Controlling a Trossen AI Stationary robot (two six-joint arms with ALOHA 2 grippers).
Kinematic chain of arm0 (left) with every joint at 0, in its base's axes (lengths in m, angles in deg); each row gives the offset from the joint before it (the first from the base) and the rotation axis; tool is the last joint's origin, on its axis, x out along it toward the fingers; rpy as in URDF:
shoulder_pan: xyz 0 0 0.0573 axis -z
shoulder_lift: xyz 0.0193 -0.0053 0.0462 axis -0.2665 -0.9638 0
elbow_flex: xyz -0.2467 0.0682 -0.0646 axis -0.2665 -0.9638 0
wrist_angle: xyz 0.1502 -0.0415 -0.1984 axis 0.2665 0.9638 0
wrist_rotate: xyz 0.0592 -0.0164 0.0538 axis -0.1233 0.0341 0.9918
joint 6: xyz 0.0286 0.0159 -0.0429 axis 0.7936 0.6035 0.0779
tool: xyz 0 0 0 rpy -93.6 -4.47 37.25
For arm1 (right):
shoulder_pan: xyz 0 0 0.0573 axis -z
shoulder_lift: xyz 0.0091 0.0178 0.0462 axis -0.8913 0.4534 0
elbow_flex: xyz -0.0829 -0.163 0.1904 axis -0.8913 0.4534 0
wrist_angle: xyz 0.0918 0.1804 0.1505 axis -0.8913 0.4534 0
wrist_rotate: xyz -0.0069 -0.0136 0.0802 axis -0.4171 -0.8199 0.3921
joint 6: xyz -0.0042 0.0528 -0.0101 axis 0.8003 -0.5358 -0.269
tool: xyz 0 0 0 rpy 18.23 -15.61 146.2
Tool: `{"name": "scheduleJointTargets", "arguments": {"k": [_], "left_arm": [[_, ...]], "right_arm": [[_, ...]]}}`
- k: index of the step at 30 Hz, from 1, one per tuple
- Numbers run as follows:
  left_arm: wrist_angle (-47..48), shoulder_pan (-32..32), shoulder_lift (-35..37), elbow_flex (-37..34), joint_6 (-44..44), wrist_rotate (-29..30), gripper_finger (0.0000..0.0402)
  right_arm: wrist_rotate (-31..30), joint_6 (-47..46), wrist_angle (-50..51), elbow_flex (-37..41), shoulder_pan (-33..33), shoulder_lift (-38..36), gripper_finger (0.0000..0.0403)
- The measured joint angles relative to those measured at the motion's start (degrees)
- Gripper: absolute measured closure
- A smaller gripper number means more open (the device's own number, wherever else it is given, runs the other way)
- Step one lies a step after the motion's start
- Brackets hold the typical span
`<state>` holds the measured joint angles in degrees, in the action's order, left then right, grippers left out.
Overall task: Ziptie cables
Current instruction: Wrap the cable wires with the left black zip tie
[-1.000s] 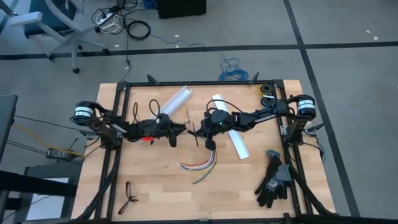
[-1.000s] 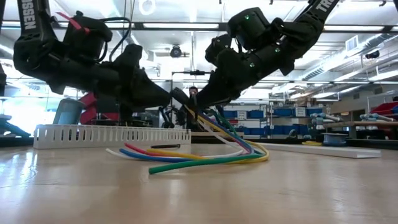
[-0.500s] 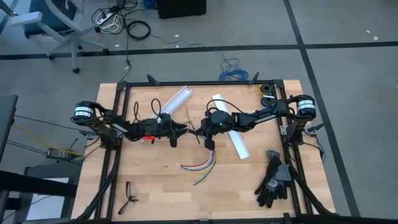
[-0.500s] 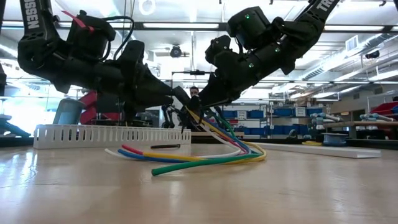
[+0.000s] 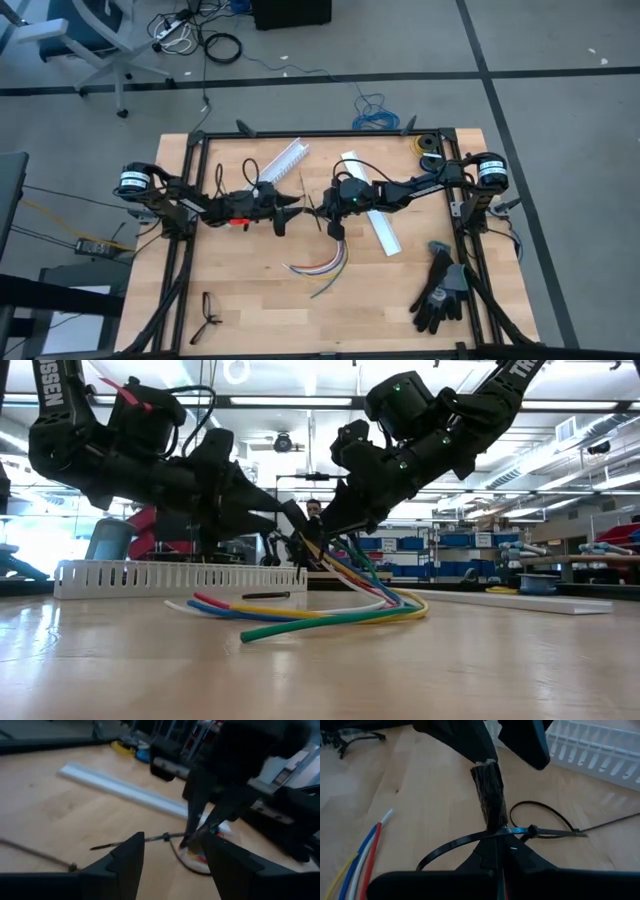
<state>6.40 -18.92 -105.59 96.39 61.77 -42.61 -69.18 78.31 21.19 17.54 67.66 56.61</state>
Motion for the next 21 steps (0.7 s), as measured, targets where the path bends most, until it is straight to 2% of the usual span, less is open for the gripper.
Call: {"name": "scheduleJointTargets", "arguments": {"k": [7, 21], "left_arm": [[-3.5, 0.1, 0.0, 0.1, 0.5, -1.8, 0.0188], [-0.7, 0.1, 0.0, 0.8, 0.1, -0.9, 0.0188]], "right_arm": [[-2.5, -0.2, 0.3, 0.0, 0.2, 0.0, 0.0400], [0.1, 2.5, -3.2, 0.0, 0.1, 0.0, 0.0400]]}}
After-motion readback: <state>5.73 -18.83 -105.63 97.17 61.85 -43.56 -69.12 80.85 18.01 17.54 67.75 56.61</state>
